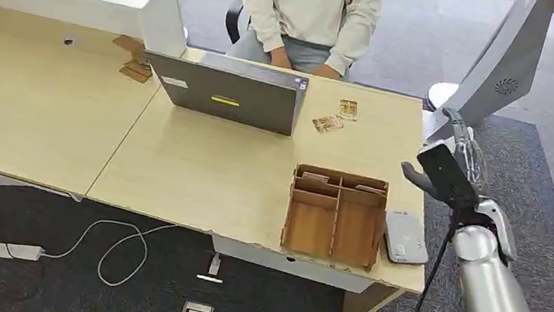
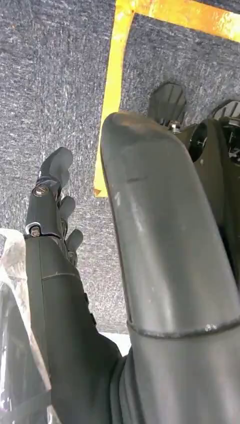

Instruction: Pass the card to the sensor for recognition and then transmit it.

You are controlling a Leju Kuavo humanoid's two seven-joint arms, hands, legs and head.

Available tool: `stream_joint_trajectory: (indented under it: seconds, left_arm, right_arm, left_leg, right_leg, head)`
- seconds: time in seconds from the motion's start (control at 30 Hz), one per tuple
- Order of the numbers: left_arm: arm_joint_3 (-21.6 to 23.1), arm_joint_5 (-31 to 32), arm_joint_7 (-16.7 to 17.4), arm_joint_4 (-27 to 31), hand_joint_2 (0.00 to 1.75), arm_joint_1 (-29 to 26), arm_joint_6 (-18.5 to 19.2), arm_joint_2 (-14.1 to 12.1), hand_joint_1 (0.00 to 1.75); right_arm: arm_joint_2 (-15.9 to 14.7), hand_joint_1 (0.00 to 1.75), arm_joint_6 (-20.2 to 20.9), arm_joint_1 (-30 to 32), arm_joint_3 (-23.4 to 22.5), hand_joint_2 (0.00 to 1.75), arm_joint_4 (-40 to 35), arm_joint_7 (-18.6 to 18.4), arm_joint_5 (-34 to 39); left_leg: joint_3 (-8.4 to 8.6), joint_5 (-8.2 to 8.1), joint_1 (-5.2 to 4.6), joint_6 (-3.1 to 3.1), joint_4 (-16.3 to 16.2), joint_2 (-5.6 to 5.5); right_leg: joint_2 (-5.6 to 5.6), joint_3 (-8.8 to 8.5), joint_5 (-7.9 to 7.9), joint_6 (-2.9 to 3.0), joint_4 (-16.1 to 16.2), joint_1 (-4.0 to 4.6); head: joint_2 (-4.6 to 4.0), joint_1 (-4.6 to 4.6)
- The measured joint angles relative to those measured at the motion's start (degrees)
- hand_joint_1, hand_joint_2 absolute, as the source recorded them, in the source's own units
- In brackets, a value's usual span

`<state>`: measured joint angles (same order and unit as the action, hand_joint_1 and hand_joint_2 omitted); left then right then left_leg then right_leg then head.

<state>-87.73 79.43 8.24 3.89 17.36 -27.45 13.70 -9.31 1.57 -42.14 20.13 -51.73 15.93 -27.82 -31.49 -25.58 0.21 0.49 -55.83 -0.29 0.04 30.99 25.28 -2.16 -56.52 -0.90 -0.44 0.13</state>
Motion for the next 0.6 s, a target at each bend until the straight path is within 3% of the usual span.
stream_joint_trajectory:
  seconds: [0.27,0.6]
  left_arm:
    - [0.0,0.27,-0.15,0.0,0.0,0.16,-0.24,0.13,0.0]
    - [0.0,-1.49,-0.22,0.0,0.0,0.04,-0.35,0.09,0.0]
  right_arm:
    - [0.33,0.0,4.17,2.11,0.7,1.75,-1.97,-2.75,-4.66]
    - [-1.29,0.0,5.64,7.28,0.81,1.75,-4.7,-4.81,-7.52]
  left_leg:
    - [0.0,0.0,0.01,0.0,0.0,-0.02]
    - [0.0,-0.01,0.0,0.0,0.0,-0.01]
  right_leg:
    - [-0.01,-0.01,0.0,0.0,0.0,0.01]
    - [-0.01,0.0,0.01,-0.01,0.02,0.0]
  head:
    - [0.0,0.0]
    - [0.0,0.02]
